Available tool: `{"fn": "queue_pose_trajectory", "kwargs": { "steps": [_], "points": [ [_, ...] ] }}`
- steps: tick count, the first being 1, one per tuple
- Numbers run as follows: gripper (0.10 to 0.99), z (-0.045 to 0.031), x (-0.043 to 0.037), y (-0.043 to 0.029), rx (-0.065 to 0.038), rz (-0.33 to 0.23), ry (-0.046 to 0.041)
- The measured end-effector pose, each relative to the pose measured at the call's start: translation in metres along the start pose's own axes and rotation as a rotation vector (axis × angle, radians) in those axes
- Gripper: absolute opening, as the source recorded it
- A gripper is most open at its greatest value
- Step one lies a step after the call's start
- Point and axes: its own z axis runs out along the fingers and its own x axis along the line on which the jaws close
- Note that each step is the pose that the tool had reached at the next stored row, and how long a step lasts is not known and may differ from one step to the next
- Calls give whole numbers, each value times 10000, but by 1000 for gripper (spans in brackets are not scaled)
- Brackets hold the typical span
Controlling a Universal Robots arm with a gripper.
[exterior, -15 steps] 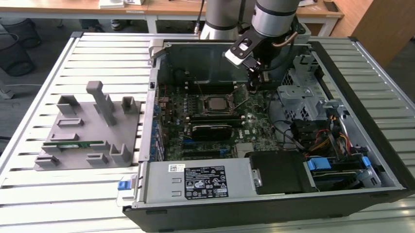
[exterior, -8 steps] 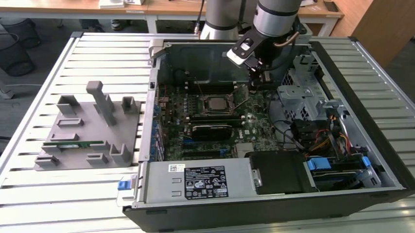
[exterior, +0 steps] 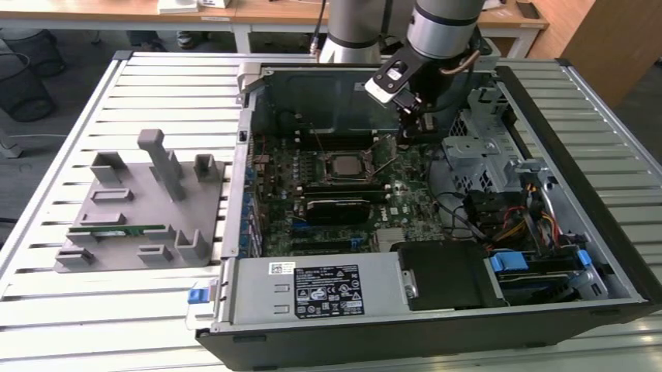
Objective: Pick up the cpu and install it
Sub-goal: 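Close the cpu cover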
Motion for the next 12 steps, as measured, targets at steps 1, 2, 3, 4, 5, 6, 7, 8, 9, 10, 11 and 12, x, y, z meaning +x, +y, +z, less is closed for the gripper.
{"fn": "queue_pose_trajectory", "kwargs": {
  "steps": [1,2,3,4,5,6,7,8,9,10,11,12],
  "points": [
    [106,2,1,4,4,0,-15],
    [106,5,3,7,9,0,-31],
    [106,8,4,10,12,0,-46],
    [106,11,6,13,16,1,-58],
    [106,15,8,16,21,1,-69],
    [106,18,10,18,26,2,-80],
    [106,23,12,19,32,3,-88],
    [106,29,15,19,36,3,-94],
    [106,35,17,20,41,3,-99],
    [106,42,19,21,46,2,-105],
    [106,49,21,21,50,1,-111],
    [106,57,23,21,55,0,-117]
  ]
}}
